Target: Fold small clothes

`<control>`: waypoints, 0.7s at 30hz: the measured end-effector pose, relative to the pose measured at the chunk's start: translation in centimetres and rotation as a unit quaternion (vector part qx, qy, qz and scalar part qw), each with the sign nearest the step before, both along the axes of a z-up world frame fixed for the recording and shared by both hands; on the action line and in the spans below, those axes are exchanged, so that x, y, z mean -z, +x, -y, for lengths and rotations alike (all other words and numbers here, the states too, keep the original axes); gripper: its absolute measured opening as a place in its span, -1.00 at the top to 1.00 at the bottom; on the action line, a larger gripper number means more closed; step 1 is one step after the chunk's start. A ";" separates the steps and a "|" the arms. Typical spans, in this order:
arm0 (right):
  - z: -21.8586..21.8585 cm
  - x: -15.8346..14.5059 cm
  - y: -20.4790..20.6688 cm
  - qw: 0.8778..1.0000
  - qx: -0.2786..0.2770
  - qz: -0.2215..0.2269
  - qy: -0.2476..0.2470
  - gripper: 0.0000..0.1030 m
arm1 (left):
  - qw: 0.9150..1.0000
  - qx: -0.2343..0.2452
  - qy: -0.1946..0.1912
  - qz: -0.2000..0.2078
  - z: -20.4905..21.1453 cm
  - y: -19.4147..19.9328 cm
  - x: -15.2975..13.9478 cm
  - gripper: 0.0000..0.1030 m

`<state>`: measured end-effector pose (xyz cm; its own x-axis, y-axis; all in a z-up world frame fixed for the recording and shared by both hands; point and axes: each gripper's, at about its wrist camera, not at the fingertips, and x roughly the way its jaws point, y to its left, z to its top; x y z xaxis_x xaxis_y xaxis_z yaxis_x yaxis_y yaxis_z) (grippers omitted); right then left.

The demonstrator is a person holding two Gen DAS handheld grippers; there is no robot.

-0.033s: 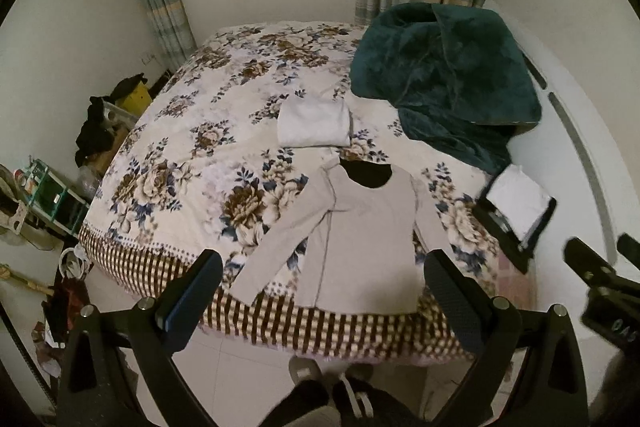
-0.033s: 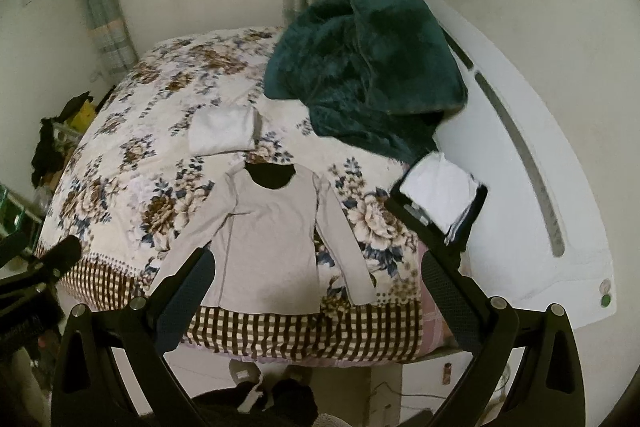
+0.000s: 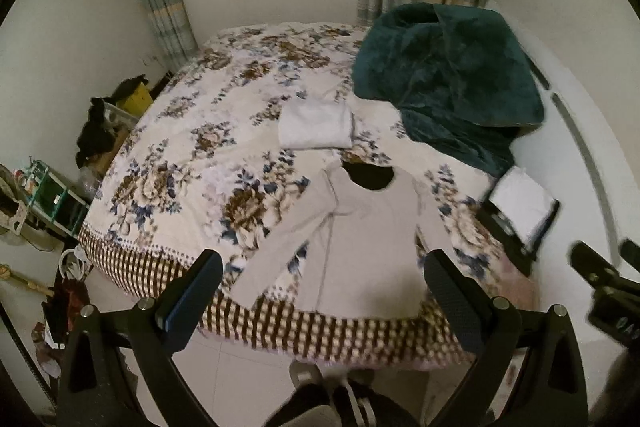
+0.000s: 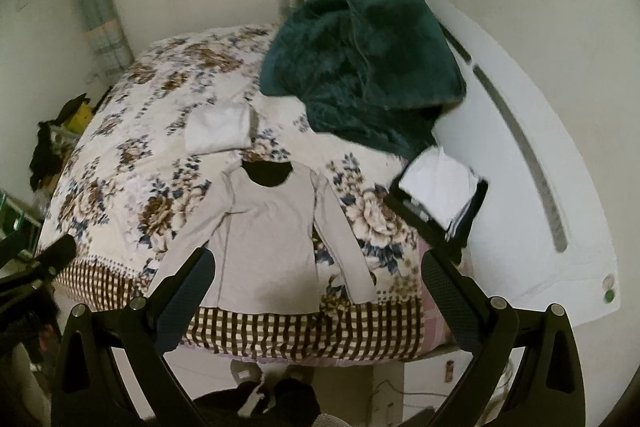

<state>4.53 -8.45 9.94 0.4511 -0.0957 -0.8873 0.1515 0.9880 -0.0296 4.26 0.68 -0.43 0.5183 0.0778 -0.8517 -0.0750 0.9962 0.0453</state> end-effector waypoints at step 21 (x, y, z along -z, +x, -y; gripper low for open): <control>23.7 55.0 3.5 0.915 0.293 -0.250 0.119 -1.00 | 0.979 -0.020 0.108 -0.174 3.0 12.2 39.1 -1.00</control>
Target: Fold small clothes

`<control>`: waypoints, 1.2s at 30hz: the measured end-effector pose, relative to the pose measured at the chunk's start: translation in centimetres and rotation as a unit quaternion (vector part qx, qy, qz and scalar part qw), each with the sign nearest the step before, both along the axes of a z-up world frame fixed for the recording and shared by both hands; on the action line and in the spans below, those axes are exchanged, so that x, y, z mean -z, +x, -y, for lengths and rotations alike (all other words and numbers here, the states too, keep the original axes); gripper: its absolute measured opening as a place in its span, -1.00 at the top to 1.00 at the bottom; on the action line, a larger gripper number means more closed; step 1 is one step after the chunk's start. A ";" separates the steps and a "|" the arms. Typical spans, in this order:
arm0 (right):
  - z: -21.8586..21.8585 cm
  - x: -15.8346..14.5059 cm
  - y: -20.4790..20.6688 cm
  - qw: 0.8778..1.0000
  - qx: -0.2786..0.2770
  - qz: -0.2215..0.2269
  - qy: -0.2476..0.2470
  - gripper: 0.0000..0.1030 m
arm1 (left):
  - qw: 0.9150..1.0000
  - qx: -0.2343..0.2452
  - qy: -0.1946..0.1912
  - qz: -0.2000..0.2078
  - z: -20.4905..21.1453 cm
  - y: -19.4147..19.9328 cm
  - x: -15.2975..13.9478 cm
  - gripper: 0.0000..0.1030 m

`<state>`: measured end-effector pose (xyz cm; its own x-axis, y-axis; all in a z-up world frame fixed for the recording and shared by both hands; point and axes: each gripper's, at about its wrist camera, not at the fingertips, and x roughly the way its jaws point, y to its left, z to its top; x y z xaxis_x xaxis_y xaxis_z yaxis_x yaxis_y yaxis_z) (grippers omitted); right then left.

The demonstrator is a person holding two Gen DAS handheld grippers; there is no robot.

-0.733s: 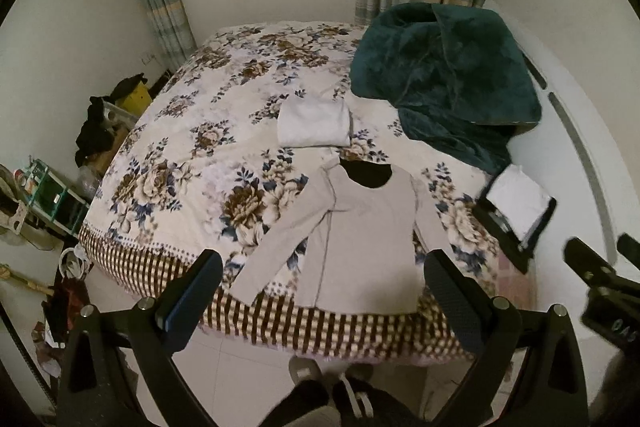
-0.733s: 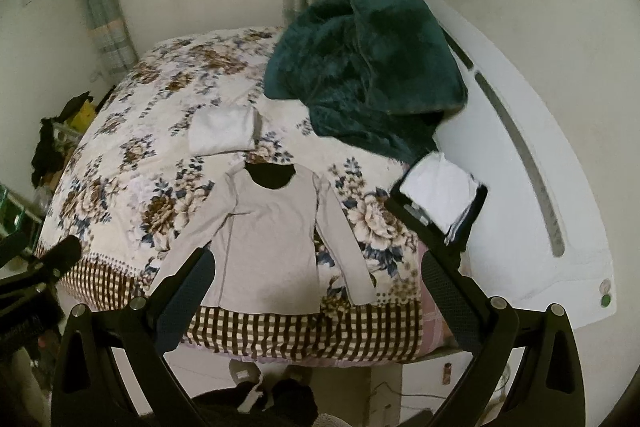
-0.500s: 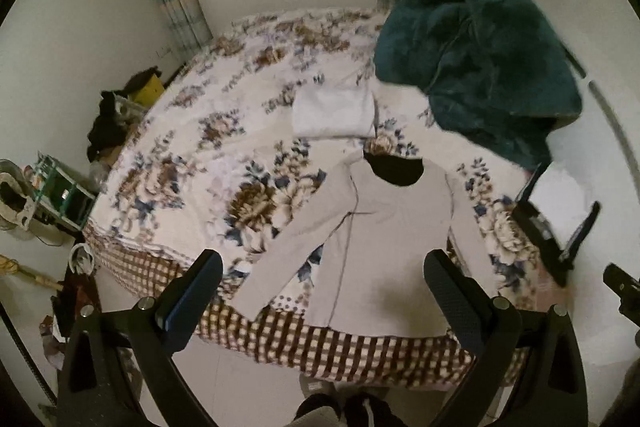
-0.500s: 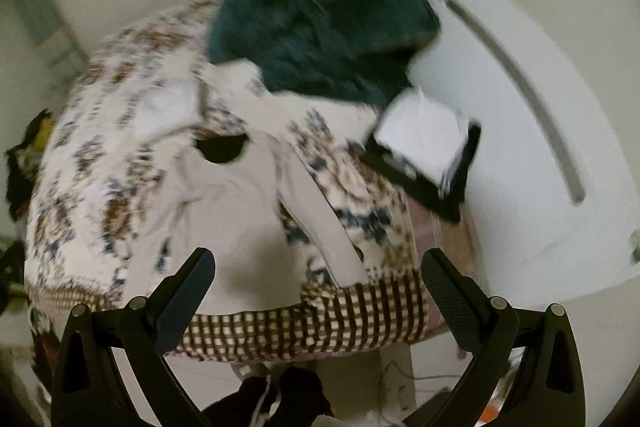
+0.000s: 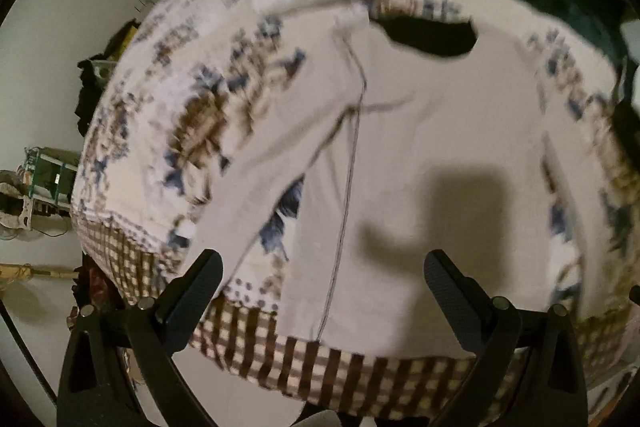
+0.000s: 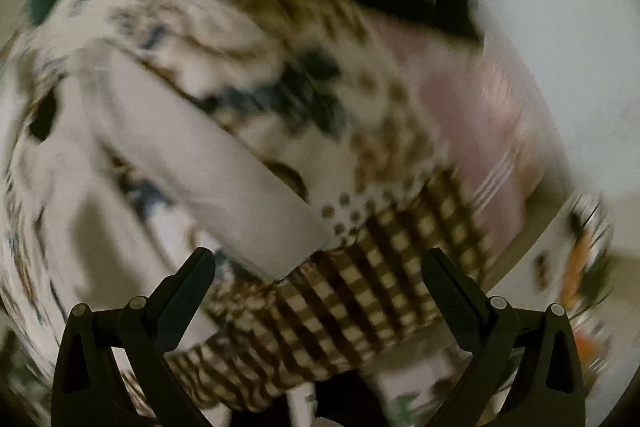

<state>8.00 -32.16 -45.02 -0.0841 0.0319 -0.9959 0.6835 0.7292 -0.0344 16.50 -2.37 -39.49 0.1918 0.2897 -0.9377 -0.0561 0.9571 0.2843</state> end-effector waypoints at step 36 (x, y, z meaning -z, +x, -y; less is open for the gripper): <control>-54.7 9.5 1.5 0.780 -0.612 0.031 -0.128 0.95 | 0.981 -0.190 0.030 0.001 -26.0 -5.7 7.2 -1.00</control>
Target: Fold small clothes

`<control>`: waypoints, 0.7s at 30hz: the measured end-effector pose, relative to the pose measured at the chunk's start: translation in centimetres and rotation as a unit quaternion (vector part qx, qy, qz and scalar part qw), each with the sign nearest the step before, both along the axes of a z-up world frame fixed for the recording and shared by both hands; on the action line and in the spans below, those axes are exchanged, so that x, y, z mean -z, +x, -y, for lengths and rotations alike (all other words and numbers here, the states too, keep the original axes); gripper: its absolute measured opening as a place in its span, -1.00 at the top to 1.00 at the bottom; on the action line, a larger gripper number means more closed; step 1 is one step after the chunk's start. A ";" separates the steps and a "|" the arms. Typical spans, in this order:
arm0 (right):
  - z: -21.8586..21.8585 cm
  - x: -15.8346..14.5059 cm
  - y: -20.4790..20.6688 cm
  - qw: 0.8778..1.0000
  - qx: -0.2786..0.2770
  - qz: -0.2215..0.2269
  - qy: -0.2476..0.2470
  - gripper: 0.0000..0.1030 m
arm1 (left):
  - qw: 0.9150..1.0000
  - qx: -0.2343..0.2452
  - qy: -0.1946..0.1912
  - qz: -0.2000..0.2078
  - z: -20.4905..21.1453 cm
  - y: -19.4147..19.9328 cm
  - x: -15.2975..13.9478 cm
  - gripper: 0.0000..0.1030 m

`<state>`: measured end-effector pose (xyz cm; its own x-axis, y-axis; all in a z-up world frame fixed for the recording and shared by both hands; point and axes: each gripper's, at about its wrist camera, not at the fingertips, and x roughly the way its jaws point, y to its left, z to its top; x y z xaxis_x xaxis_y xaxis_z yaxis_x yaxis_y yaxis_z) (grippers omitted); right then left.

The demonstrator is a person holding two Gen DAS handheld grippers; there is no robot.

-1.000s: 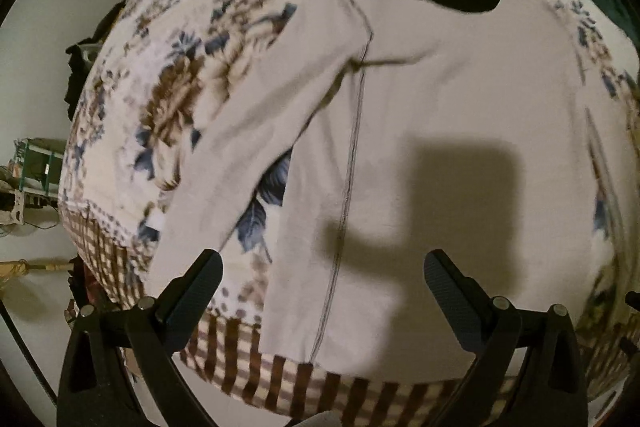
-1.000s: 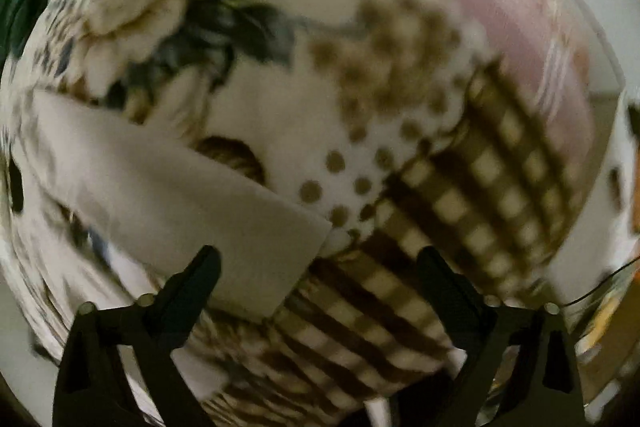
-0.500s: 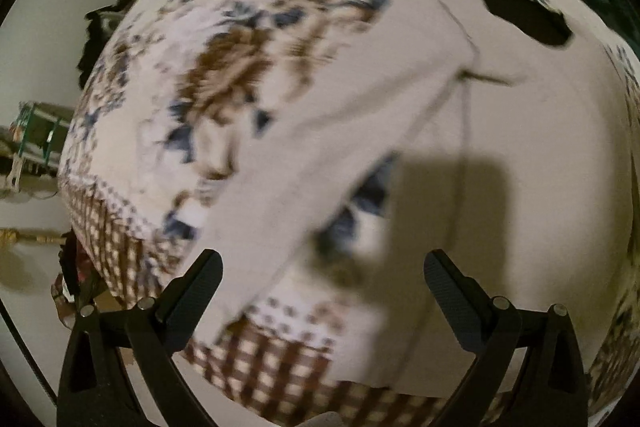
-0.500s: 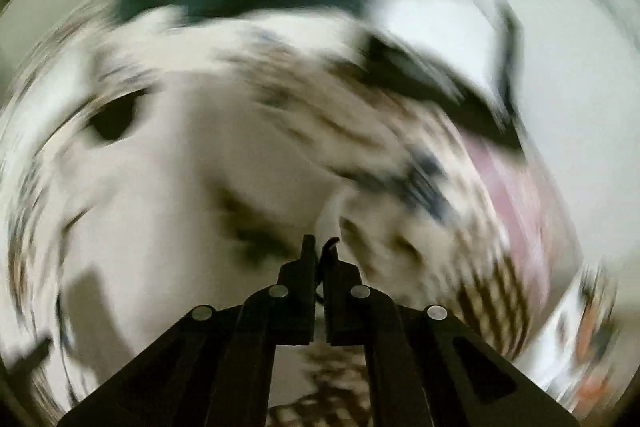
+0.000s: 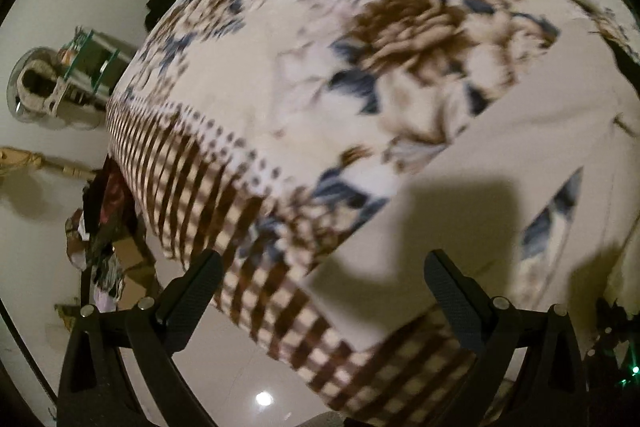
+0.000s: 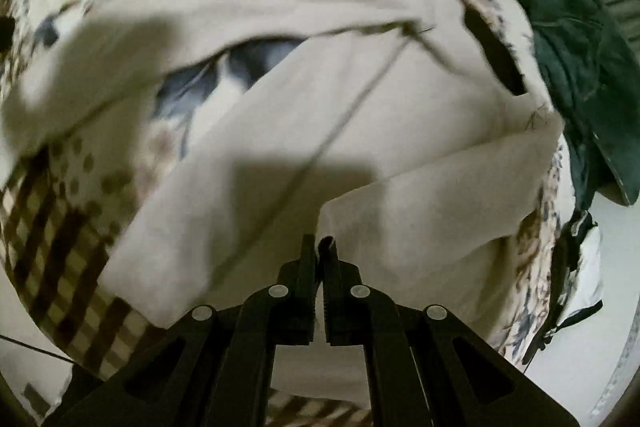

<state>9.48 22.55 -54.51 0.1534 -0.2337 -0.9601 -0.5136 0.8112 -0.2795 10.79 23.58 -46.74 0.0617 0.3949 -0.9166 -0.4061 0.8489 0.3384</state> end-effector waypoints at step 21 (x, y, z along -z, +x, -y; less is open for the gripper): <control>16.9 -1.1 1.2 0.935 0.320 -0.105 0.107 -0.07 | 0.953 -0.169 -0.252 0.002 -7.0 -4.1 8.4 0.34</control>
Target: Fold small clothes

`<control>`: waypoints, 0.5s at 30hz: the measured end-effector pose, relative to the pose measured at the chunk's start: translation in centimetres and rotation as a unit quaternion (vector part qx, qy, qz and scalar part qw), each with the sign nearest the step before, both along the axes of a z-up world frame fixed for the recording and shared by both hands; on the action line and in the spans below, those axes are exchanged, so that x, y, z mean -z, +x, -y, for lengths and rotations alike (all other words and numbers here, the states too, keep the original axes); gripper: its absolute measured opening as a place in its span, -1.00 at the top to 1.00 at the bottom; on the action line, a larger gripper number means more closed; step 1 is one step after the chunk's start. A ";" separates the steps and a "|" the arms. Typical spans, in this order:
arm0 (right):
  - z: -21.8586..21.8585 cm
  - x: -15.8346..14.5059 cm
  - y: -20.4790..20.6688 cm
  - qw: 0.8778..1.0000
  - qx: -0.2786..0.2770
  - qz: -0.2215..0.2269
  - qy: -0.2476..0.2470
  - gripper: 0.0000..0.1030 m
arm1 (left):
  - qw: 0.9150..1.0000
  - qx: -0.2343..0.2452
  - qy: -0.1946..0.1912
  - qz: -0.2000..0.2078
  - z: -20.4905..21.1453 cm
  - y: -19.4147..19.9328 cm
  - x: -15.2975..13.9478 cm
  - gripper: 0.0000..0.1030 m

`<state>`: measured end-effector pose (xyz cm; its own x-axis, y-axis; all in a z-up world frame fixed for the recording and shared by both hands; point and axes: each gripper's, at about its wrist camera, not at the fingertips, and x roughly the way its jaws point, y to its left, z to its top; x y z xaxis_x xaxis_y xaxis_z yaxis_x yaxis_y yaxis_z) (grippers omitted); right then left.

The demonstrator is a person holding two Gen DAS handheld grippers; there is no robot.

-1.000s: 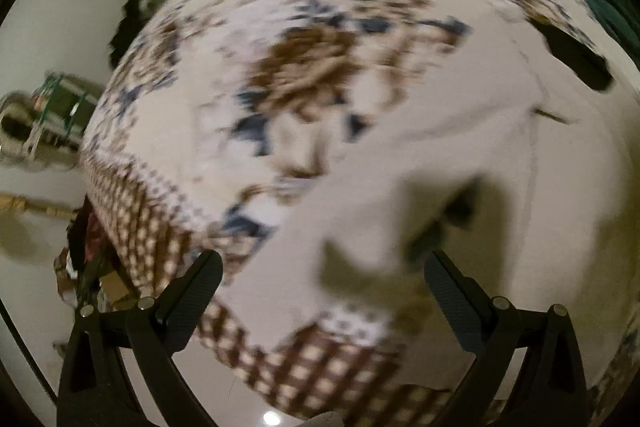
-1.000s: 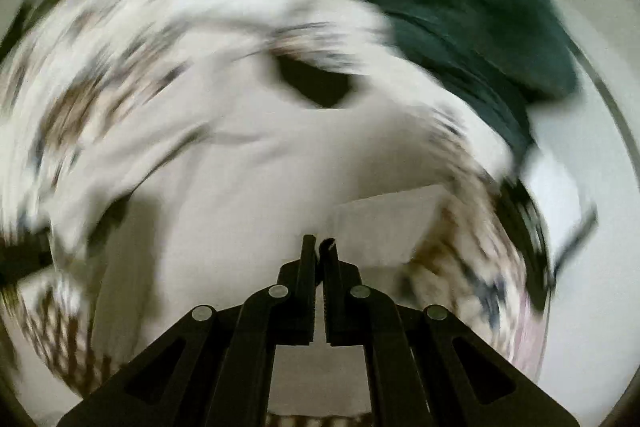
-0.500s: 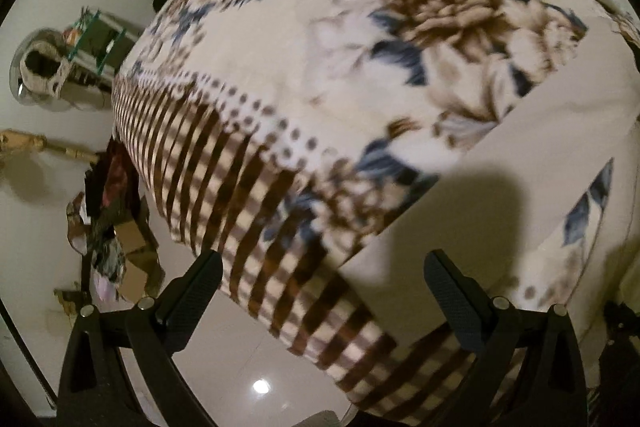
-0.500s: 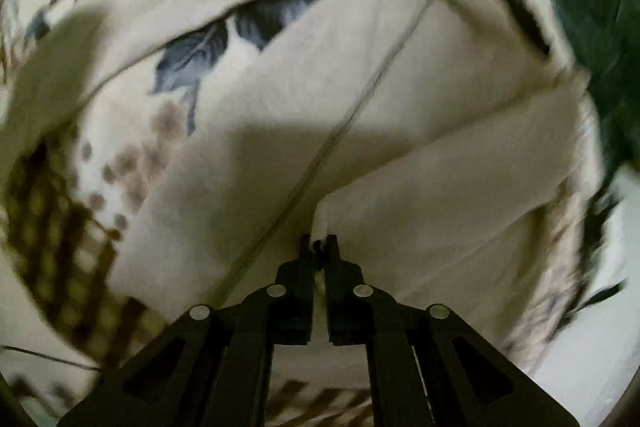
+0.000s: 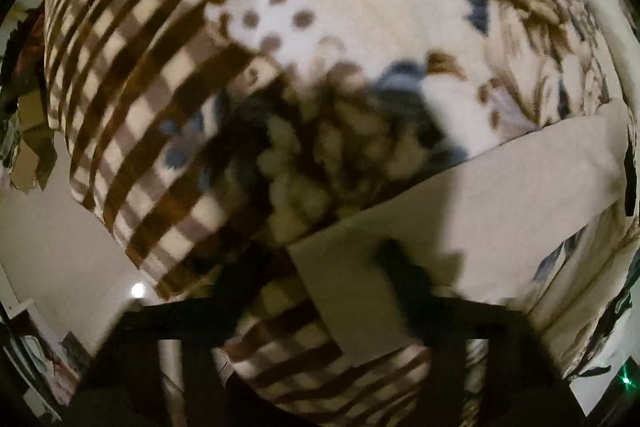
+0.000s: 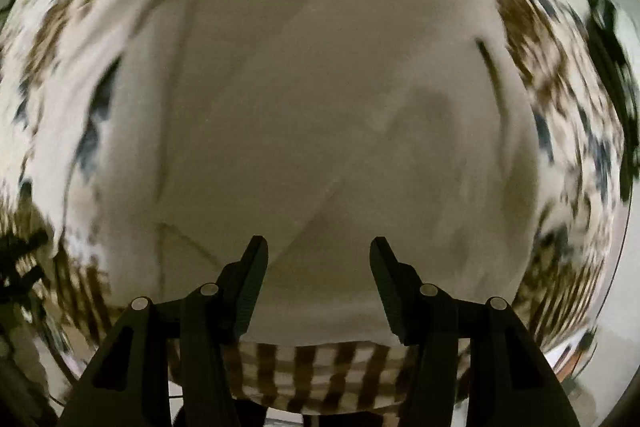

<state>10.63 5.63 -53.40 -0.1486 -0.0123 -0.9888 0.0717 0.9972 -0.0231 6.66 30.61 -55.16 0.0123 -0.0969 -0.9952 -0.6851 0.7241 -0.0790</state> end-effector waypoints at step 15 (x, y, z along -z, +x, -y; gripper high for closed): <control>12.8 -0.9 -5.0 0.998 0.066 0.014 0.015 -0.07 | 0.947 0.256 0.070 0.179 23.4 1.7 -14.6 0.95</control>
<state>5.60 -7.14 -52.52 -0.1199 0.0361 -0.9921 0.2019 0.9793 0.0113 8.39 7.21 -40.53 0.3394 -0.0479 -0.9394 -0.1890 0.9749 -0.1180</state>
